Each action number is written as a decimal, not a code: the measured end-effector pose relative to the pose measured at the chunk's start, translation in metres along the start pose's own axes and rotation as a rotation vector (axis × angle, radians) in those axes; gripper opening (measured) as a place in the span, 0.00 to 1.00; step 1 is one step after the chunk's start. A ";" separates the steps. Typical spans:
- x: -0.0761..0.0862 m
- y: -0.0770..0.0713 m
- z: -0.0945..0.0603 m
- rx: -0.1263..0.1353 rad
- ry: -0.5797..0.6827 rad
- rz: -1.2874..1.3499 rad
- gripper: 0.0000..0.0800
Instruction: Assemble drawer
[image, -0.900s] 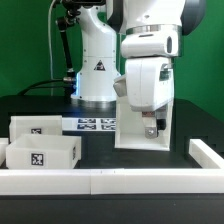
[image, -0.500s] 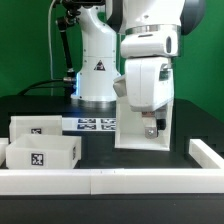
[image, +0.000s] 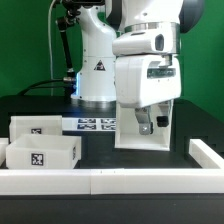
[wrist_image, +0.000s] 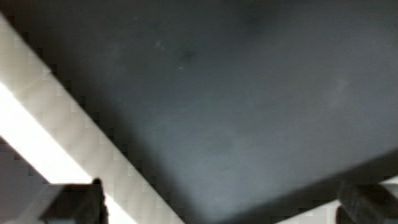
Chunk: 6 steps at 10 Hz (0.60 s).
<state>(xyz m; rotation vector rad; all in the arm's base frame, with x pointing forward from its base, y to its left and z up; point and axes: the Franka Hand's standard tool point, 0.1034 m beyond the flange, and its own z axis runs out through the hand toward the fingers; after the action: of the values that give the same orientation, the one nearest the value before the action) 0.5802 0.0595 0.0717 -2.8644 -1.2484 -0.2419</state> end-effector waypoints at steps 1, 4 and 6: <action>0.002 -0.003 -0.001 0.014 -0.002 0.111 0.81; 0.002 -0.003 0.001 0.019 0.002 0.269 0.81; 0.003 -0.005 0.000 0.027 0.005 0.397 0.81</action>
Offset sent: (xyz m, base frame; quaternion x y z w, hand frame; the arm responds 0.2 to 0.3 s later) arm 0.0000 0.0000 0.0000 0.0000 0.0000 0.1938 0.9810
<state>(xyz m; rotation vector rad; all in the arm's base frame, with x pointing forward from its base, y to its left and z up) 0.5785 0.0654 0.0714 -2.9993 -0.6508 -0.2211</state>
